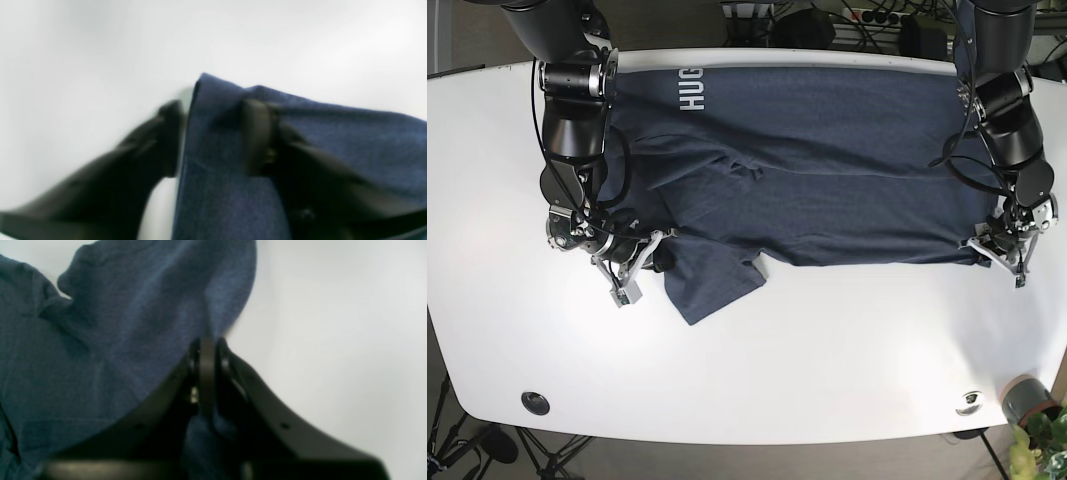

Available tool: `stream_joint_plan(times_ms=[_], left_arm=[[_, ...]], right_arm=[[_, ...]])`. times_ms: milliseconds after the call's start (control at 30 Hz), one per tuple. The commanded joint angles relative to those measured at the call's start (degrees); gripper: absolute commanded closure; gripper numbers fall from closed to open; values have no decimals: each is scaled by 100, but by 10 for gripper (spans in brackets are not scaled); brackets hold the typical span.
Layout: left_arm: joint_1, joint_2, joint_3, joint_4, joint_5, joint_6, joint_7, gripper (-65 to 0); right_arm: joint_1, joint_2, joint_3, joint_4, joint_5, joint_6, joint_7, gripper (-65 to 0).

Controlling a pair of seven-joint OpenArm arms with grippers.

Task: Fold the T-shirt properly
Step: 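Fold the grasped edge with both grippers up over the shirt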

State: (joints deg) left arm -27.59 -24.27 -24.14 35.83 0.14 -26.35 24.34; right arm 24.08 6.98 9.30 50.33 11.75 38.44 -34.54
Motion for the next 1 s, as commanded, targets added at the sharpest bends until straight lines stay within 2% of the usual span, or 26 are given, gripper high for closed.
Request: stream_joint_plan(times_ms=[0, 133, 267, 567, 967], left_arm=[[-111, -21, 10, 78, -19, -33, -38, 0], [-111, -12, -25, 113, -27, -446, -100, 0], [-102, 84, -43, 614, -27, -789, -56, 0], [425, 401, -641, 2320, -19, -824, 788, 0], [1181, 550, -694, 3973, -27, -833, 1351, 0]], right_arm=[[173, 27, 6, 97, -45, 11, 13, 0], [225, 27, 6, 334, -45, 11, 13, 0], [155, 27, 6, 818, -45, 11, -93, 0], [-188, 80, 33, 2365, -36, 11, -919, 0], [-1084, 80, 41, 4836, -19, 11, -1956, 0]])
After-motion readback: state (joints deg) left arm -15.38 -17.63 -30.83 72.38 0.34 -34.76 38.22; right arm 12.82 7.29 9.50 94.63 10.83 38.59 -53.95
